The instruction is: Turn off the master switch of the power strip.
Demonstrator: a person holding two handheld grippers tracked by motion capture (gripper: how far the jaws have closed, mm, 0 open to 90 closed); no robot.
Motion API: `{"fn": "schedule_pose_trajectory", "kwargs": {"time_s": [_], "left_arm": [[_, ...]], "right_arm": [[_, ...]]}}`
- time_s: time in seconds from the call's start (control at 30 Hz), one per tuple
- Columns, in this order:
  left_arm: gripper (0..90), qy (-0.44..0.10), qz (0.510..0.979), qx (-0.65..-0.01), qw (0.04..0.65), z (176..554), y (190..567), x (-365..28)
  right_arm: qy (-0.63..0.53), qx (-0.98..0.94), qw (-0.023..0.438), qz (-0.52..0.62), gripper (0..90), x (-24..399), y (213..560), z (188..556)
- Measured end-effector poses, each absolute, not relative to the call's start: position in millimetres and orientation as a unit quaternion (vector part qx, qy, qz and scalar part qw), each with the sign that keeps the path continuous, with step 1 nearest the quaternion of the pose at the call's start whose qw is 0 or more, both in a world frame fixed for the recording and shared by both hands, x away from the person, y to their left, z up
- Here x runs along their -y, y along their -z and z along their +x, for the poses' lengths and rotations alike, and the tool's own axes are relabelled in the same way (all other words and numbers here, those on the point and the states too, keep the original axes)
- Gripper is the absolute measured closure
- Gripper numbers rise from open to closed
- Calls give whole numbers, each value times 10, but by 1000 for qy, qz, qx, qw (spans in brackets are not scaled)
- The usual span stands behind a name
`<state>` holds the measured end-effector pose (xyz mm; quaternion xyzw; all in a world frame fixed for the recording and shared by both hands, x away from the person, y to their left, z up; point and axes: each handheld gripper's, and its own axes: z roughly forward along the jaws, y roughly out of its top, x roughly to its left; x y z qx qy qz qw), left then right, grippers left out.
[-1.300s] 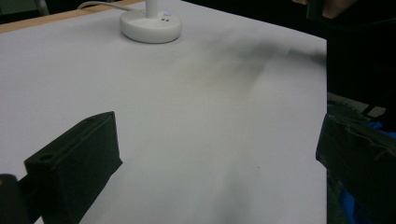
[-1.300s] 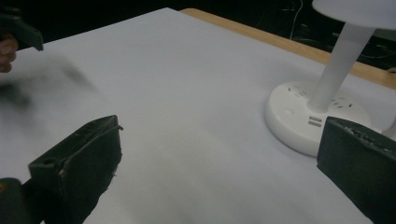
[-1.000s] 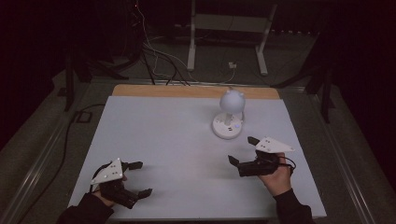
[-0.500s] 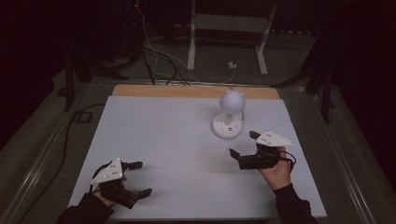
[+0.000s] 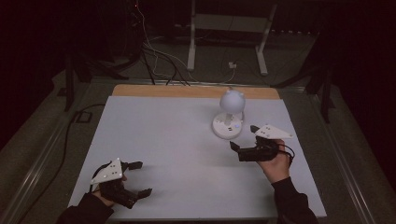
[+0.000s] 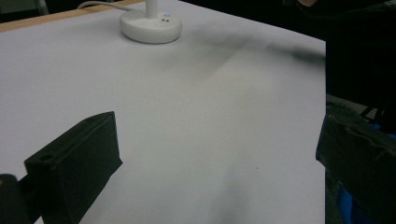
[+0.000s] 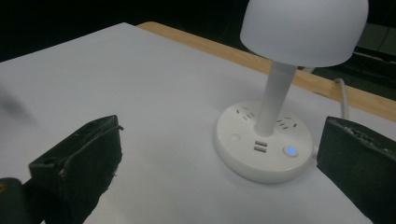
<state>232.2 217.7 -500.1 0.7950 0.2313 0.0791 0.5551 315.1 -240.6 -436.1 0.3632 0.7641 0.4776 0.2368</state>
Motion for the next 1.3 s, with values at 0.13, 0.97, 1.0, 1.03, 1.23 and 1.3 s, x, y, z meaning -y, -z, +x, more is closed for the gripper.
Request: {"fn": "schedule_pose_trajectory", "kwargs": {"time_s": [0.13,0.97,1.0,1.03,1.23,1.3], "left_arm": [[3,-79,795,-232,555,2321,5002,-2177],[3,-75,793,-233,557,2327,5001,-2183],[3,-75,794,-233,557,2328,5001,-2184],[3,-75,794,-233,557,2327,5002,-2183],[3,-74,794,-234,557,2330,5004,-2185],[3,-75,794,-233,556,2329,5004,-2184]], "right_arm": [[-473,-764,240,368,0,2407,4372,3215],[-452,-752,253,408,75,2395,4505,3641],[-450,-751,255,410,75,2397,4515,3657],[-449,-751,253,413,76,2399,4524,3674],[-440,-748,260,423,152,2429,4559,3756],[-440,-746,266,422,171,2431,4569,3773]]}}
